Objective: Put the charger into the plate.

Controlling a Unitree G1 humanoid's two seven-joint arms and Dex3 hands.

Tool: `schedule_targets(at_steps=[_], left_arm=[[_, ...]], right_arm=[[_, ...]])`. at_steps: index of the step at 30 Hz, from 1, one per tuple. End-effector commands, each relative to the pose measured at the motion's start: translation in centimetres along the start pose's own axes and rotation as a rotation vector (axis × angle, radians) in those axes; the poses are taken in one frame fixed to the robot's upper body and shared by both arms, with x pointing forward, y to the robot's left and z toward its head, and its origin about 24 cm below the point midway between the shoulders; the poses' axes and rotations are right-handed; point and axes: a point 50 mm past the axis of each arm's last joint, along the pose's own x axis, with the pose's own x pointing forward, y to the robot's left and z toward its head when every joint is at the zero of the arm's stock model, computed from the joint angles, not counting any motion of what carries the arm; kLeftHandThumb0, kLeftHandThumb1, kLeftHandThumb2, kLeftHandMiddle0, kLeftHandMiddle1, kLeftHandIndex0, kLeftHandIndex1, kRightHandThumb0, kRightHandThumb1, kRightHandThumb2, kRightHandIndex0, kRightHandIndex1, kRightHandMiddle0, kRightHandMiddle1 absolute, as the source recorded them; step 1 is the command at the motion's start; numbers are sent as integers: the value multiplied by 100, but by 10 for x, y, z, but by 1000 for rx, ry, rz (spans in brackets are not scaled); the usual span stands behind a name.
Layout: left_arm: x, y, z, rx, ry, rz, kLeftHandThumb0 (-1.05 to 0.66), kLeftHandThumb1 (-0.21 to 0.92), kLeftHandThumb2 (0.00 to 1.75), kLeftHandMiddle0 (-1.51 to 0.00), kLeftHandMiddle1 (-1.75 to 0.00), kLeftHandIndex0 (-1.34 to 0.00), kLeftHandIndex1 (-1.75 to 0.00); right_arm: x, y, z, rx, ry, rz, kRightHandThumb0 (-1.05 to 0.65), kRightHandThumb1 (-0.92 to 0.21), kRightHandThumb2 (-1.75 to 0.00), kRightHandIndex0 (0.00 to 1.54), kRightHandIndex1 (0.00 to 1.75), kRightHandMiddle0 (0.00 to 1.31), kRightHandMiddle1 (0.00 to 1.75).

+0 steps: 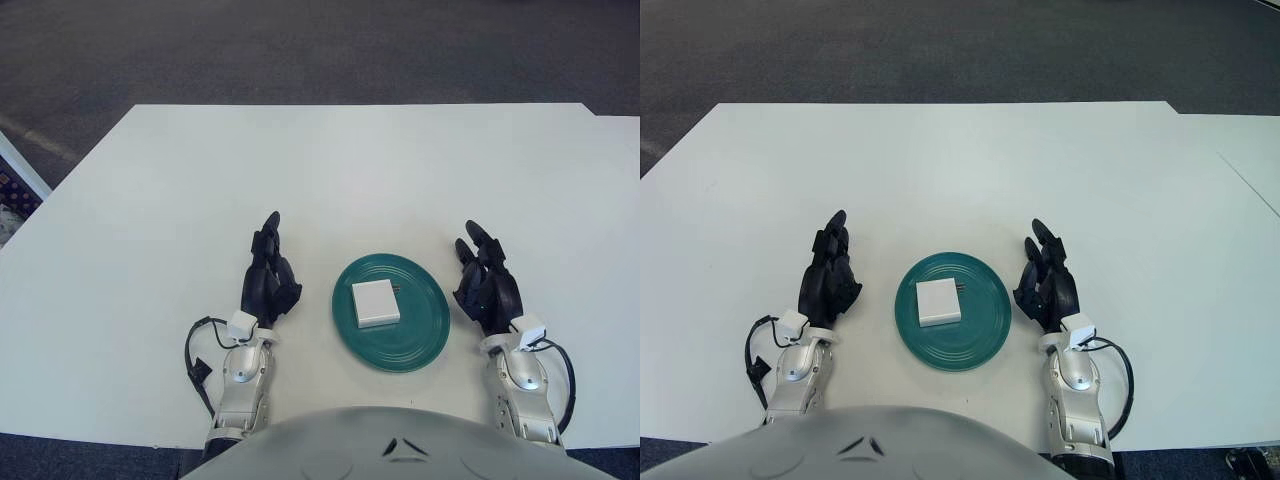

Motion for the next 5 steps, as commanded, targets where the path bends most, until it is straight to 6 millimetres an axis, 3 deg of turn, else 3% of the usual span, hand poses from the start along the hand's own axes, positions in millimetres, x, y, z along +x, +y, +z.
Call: schedule_targets(at_steps=[1,5], left_arm=[[-26,4,-30,-16,177,46,-97,92,87,-13,-3,0,-47],[-26,4,-30,-15,180,37,-98,92,88,-13,-2,0,-48]], right_arm=[[-12,-2,-20,-12,134,-3,-89,-92,-96,10,0,0,29],[-12,-2,-20,-2,142,-2,-88,-92,-96,10,0,0,28]])
